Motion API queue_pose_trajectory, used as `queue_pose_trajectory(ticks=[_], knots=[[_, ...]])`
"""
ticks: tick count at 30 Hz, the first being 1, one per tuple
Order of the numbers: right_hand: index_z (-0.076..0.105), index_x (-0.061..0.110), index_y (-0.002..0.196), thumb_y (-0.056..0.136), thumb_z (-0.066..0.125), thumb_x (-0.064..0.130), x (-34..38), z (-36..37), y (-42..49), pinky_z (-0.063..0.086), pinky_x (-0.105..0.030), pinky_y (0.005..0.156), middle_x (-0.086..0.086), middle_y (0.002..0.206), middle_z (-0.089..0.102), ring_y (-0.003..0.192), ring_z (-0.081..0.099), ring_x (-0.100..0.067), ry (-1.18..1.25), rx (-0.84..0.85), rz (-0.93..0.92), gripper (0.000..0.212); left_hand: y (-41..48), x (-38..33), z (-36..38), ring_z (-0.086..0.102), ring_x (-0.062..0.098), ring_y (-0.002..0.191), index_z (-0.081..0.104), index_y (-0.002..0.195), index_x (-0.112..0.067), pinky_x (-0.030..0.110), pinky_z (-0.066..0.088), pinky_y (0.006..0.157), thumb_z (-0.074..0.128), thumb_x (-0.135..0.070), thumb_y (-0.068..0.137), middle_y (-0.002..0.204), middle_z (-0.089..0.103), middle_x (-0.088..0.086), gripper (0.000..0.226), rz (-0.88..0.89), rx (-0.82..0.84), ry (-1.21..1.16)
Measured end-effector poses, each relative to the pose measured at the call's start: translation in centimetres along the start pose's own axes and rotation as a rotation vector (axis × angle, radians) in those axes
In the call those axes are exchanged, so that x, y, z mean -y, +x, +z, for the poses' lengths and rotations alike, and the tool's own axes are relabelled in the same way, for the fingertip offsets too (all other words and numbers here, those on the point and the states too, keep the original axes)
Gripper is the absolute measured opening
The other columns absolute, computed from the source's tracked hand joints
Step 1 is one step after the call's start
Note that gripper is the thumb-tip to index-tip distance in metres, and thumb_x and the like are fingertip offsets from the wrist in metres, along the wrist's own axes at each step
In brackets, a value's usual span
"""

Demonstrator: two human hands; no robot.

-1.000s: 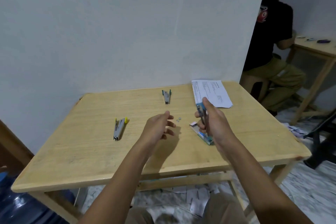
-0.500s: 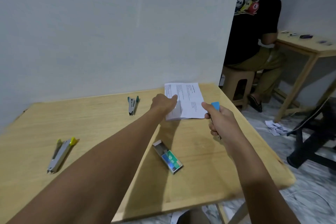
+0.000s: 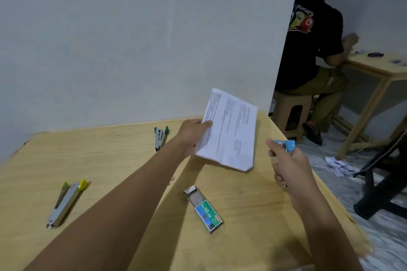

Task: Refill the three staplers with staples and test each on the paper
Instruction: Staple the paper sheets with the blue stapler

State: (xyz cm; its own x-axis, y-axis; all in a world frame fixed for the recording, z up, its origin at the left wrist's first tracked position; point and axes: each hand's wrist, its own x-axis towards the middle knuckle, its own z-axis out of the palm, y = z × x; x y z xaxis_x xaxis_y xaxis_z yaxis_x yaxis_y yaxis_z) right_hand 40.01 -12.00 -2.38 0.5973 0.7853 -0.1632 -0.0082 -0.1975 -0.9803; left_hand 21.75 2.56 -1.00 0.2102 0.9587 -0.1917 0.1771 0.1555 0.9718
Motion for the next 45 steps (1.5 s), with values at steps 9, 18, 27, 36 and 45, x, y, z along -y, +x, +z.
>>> queue_pose_trajectory(ticks=[9,18,27,36,45], knots=[[0.068,0.017,0.099,0.091,0.068,0.038,1.8,2.1,-6.2,0.033,-0.024,0.047,0.009,0.055,0.059,0.043,0.045,-0.009,0.107,0.232,-0.109,0.023,-9.2,0.7,-5.0,0.072,0.027,0.098,0.069,0.111,-0.011,0.037,0.058,0.084,0.062,-0.026,0.095,0.106,0.076,0.006,0.023,0.069,0.121,-0.238],[0.066,0.01,0.115,0.093,0.065,0.015,1.2,4.8,-12.9,0.051,-0.018,0.052,-0.005,0.099,0.076,0.067,0.072,-0.007,0.269,0.344,-0.201,0.022,-16.5,1.9,-10.2,0.072,0.024,0.095,0.065,0.119,-0.02,0.033,0.059,0.076,0.062,-0.012,0.094,0.111,0.075,0.006,0.026,0.124,0.145,-0.344],[0.064,0.008,0.089,0.096,0.058,0.026,1.9,5.8,-15.0,0.033,-0.015,0.035,0.007,0.057,0.066,0.033,0.046,-0.002,0.501,0.401,-0.016,0.02,-19.6,1.5,-11.8,0.073,0.025,0.097,0.071,0.113,-0.012,0.042,0.053,0.092,0.051,-0.034,0.099,0.109,0.075,0.007,0.032,-0.021,0.188,-0.479],[0.065,0.007,0.098,0.092,0.064,0.027,1.5,5.2,-14.0,0.022,-0.02,0.036,0.003,0.055,0.053,0.036,0.026,-0.007,0.415,0.316,-0.014,0.02,-19.7,2.3,-12.7,0.07,0.02,0.098,0.07,0.109,-0.012,0.024,0.056,0.076,0.063,-0.021,0.093,0.106,0.076,0.003,0.02,0.216,0.123,-0.24],[0.059,0.012,0.085,0.091,0.069,0.027,1.5,6.5,-14.9,0.024,-0.023,0.042,0.001,0.047,0.029,0.039,0.023,-0.009,0.416,0.204,-0.157,0.019,-20.9,3.6,-10.7,0.055,0.02,0.1,0.05,0.103,-0.022,0.032,0.049,0.077,0.064,-0.044,0.089,0.111,0.05,0.002,0.03,0.252,-0.46,0.189]])
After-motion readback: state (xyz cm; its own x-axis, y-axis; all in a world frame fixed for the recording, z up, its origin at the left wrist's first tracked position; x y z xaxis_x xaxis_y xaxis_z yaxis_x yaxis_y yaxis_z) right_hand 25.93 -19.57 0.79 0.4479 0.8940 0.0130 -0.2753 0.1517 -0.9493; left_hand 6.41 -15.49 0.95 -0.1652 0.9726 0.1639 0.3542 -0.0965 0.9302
